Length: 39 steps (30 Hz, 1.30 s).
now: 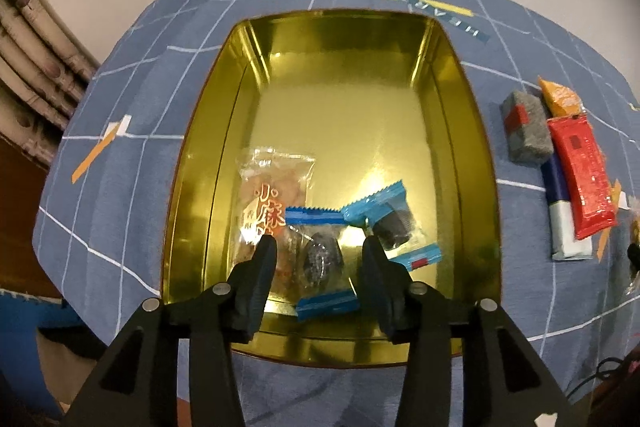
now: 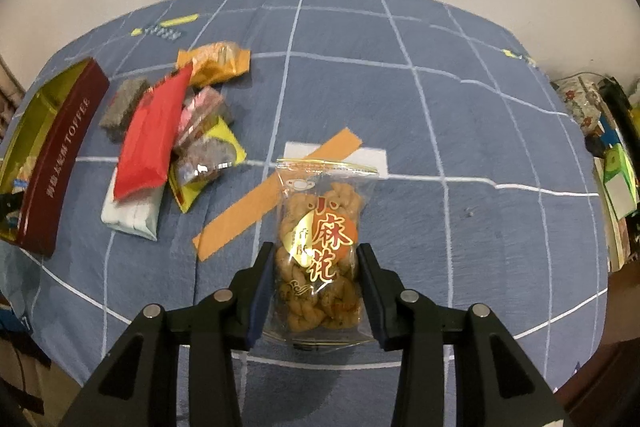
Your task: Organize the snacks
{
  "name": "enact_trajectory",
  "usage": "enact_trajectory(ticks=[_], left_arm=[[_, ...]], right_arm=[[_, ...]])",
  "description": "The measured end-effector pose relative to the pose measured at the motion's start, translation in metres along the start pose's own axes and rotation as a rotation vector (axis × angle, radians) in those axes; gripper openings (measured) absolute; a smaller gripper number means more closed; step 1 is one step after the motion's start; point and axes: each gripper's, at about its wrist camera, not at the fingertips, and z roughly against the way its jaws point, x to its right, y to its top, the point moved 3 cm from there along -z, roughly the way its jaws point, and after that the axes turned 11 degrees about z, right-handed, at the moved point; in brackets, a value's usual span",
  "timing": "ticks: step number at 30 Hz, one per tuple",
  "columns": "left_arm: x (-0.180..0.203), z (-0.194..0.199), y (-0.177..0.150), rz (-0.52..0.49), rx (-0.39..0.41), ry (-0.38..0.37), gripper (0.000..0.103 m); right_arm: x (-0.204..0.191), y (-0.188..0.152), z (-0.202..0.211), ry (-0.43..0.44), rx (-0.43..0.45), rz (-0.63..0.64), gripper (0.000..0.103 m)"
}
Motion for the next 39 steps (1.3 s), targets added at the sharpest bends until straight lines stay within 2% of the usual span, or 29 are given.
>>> enact_trajectory(ticks=[3,7,10,15,20,26,32,34,39], left_arm=[[0.003,0.008,0.001,-0.011,0.026,-0.025,0.049],[0.003,0.020,0.005,-0.005,0.074,-0.056,0.051],[-0.010,0.030,0.012,0.045,0.115,-0.064,0.054],[-0.045,0.037,0.022,0.153,0.162,-0.025,0.055],[-0.078,0.036,0.021,0.268,0.150,-0.016,0.055],[-0.100,0.033,0.009,0.323,0.128,-0.008,0.055],[-0.113,0.031,0.005,0.369,0.116,0.001,0.057],[-0.114,0.030,0.004,0.372,0.112,0.000,0.061],[-0.110,0.027,0.002,0.360,0.092,-0.013,0.062]], right_arm=[[-0.002,0.009,0.013,-0.015,0.036,0.005,0.041],[-0.015,0.027,0.030,0.011,0.088,0.025,0.041],[-0.036,0.043,0.040,0.065,0.117,0.065,0.041],[-0.089,0.068,0.050,0.183,0.155,0.153,0.041],[-0.149,0.086,0.046,0.291,0.154,0.237,0.041],[-0.211,0.098,0.040,0.333,0.147,0.339,0.041],[-0.247,0.105,0.032,0.356,0.131,0.386,0.041],[-0.255,0.107,0.027,0.366,0.119,0.390,0.041],[-0.273,0.107,0.013,0.358,0.089,0.423,0.041]])
